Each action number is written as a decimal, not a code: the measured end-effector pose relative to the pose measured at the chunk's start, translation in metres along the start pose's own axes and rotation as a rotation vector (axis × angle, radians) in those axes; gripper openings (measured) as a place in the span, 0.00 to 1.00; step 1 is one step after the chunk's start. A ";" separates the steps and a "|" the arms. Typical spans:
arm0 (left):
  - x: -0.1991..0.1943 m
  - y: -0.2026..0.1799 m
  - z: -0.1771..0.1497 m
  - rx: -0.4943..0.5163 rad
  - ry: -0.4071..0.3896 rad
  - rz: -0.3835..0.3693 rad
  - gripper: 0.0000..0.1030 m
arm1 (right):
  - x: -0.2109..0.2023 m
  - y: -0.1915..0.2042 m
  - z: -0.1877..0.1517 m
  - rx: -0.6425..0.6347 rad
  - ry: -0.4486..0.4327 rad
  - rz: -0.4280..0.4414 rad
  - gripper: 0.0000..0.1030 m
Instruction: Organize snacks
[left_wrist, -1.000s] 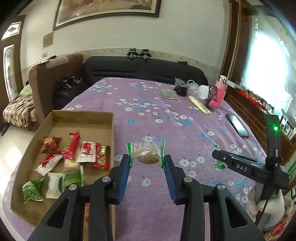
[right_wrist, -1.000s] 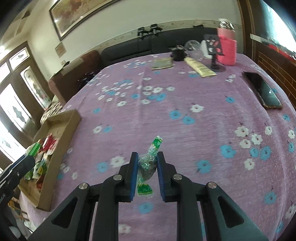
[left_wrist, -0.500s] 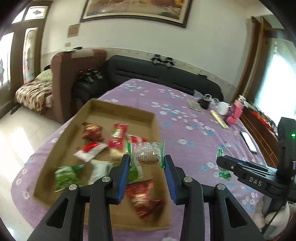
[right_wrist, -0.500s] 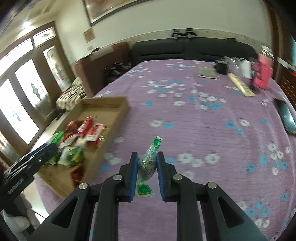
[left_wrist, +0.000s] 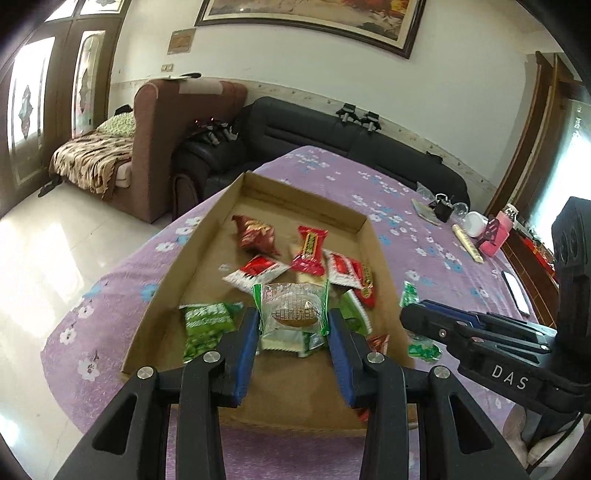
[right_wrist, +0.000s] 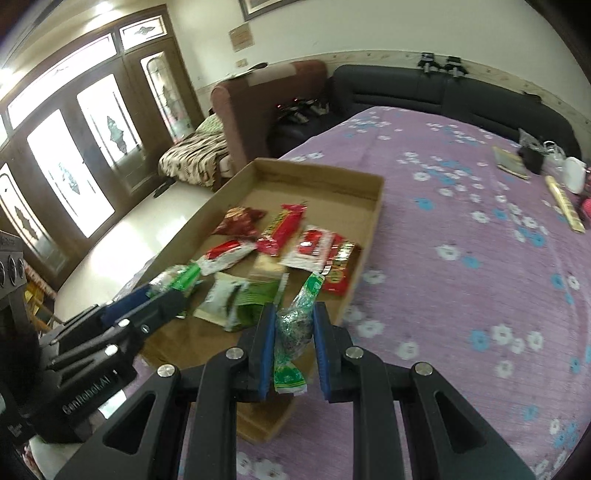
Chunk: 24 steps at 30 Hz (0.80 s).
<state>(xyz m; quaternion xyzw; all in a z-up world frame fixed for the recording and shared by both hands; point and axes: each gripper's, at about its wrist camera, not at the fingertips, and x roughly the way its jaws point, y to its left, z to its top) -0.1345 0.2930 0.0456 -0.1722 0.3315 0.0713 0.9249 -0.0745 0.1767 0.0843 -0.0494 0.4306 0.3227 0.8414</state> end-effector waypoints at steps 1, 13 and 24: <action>0.001 0.002 0.000 -0.003 0.004 0.001 0.38 | 0.003 0.002 0.001 0.001 0.006 0.008 0.19; 0.007 0.021 -0.002 -0.053 0.018 0.010 0.39 | 0.028 0.022 -0.001 0.010 0.068 0.061 0.19; 0.000 0.030 0.001 -0.102 -0.016 0.001 0.67 | 0.033 0.020 -0.003 0.048 0.076 0.087 0.25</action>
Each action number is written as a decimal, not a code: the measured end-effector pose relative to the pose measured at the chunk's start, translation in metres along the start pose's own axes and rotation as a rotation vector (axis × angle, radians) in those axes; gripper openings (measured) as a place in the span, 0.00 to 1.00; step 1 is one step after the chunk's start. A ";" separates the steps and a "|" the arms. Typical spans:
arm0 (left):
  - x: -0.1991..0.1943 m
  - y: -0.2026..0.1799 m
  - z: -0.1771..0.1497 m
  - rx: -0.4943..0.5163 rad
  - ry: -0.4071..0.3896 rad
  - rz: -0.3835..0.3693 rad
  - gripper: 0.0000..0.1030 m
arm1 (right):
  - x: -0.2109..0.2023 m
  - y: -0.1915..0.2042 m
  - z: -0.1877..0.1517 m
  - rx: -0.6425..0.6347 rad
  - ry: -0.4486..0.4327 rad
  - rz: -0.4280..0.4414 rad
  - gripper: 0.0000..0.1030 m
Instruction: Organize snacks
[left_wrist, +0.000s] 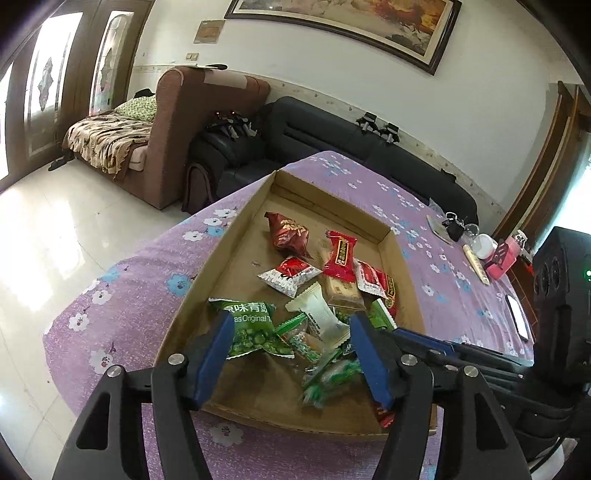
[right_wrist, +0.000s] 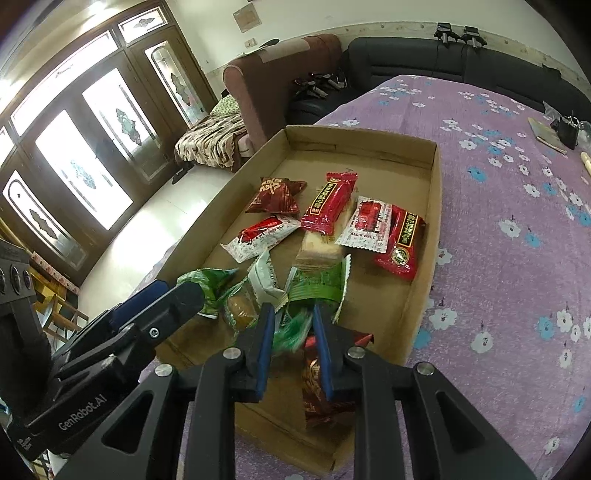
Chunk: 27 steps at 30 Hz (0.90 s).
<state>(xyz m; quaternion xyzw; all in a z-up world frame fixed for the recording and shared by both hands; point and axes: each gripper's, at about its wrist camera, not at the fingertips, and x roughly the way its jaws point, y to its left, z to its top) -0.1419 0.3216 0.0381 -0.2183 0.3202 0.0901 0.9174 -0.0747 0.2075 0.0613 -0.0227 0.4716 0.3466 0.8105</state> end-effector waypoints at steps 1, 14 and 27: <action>-0.001 0.000 0.000 0.001 -0.002 -0.002 0.67 | -0.001 -0.001 0.000 0.003 -0.003 0.000 0.25; -0.038 -0.037 0.000 0.116 -0.162 0.083 0.75 | -0.042 -0.017 -0.019 0.025 -0.113 -0.054 0.46; -0.135 -0.076 -0.009 0.166 -0.581 0.133 1.00 | -0.087 -0.012 -0.049 -0.100 -0.249 -0.117 0.58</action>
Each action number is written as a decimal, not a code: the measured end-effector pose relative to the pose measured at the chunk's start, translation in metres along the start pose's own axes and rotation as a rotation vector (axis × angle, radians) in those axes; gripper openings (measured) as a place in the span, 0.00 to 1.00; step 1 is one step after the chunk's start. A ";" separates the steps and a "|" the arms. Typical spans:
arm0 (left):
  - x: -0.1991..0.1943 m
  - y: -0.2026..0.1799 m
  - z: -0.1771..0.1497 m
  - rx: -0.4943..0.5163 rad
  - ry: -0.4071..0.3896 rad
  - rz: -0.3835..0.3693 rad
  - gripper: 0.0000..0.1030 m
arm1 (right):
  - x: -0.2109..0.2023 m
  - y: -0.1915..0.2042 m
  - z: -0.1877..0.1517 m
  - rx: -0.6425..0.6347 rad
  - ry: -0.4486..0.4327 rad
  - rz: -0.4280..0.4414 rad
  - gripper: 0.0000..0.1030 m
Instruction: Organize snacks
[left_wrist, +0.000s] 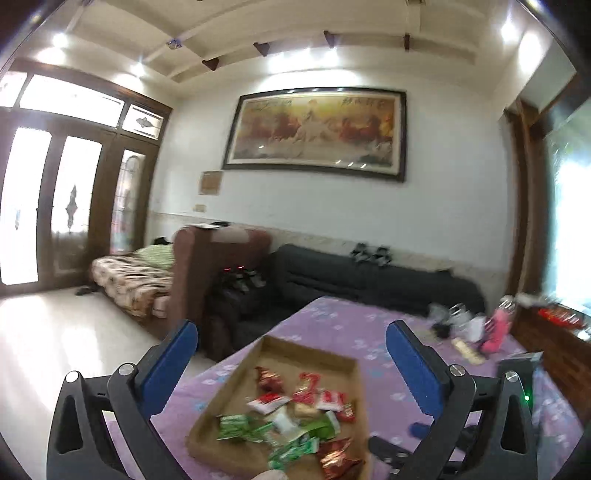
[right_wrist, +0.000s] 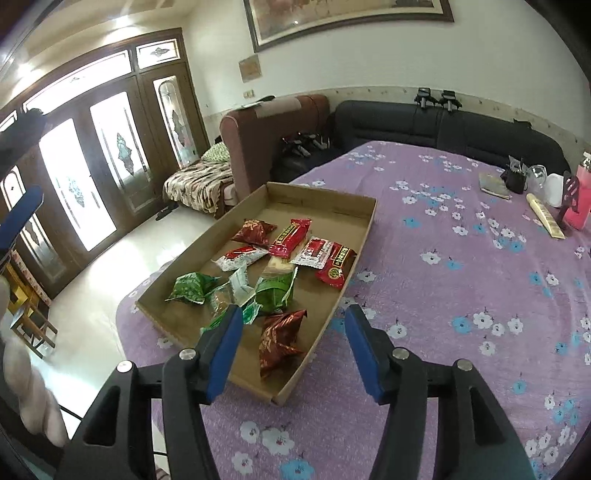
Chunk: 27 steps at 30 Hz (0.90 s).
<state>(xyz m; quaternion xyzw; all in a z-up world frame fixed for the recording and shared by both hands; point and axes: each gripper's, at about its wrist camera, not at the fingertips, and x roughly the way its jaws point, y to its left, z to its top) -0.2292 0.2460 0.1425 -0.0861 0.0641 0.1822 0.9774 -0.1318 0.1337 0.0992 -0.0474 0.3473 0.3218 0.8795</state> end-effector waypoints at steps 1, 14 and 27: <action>0.001 -0.002 0.000 0.009 0.021 0.013 1.00 | -0.002 0.000 -0.002 -0.004 0.000 -0.001 0.59; 0.023 -0.052 -0.023 0.088 0.210 -0.030 1.00 | -0.017 -0.011 -0.022 -0.053 -0.018 -0.032 0.67; 0.046 -0.069 -0.038 0.118 0.350 -0.009 1.00 | -0.007 -0.024 -0.018 -0.031 0.009 -0.028 0.69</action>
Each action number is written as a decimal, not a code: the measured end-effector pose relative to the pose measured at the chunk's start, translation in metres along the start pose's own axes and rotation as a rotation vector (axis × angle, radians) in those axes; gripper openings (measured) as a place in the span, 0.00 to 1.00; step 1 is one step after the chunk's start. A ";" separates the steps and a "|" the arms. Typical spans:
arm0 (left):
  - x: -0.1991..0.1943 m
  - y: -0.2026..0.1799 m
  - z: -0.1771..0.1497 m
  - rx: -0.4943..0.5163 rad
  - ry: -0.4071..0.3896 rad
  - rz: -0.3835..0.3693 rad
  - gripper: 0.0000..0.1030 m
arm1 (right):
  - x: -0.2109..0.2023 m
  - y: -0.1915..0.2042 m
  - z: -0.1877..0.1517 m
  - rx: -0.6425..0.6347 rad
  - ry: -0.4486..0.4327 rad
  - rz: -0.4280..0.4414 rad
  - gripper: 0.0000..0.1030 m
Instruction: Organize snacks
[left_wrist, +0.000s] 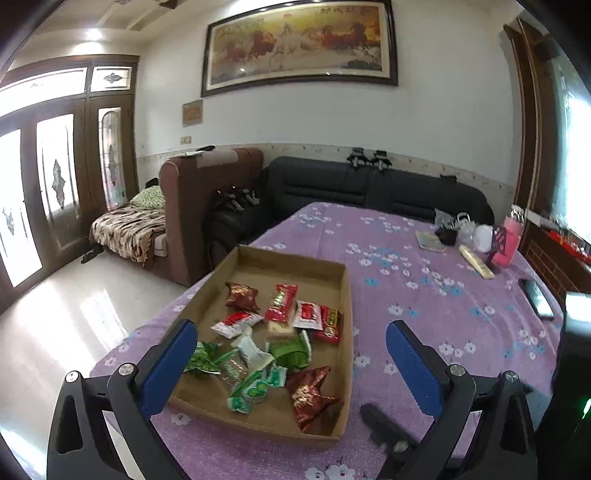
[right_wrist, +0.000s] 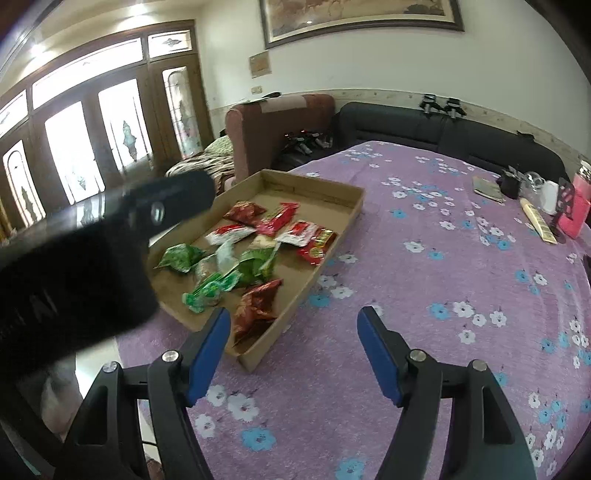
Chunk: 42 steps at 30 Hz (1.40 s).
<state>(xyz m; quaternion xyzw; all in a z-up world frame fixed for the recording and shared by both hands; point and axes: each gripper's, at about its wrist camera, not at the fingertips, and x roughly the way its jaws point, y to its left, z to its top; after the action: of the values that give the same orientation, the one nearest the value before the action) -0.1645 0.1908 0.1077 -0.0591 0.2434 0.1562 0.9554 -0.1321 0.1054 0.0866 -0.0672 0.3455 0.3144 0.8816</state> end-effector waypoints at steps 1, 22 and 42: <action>0.003 -0.005 0.001 0.005 0.016 -0.013 1.00 | 0.000 -0.009 0.002 0.027 0.004 -0.009 0.69; 0.081 -0.161 -0.014 0.152 0.282 -0.279 1.00 | -0.050 -0.225 -0.039 0.347 0.127 -0.426 0.71; 0.065 -0.058 0.014 -0.039 0.131 -0.026 1.00 | -0.024 -0.129 -0.014 0.135 0.096 -0.297 0.71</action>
<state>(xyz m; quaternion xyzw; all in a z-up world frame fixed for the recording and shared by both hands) -0.0852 0.1565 0.0904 -0.0912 0.3017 0.1442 0.9380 -0.0761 -0.0137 0.0793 -0.0731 0.3940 0.1530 0.9033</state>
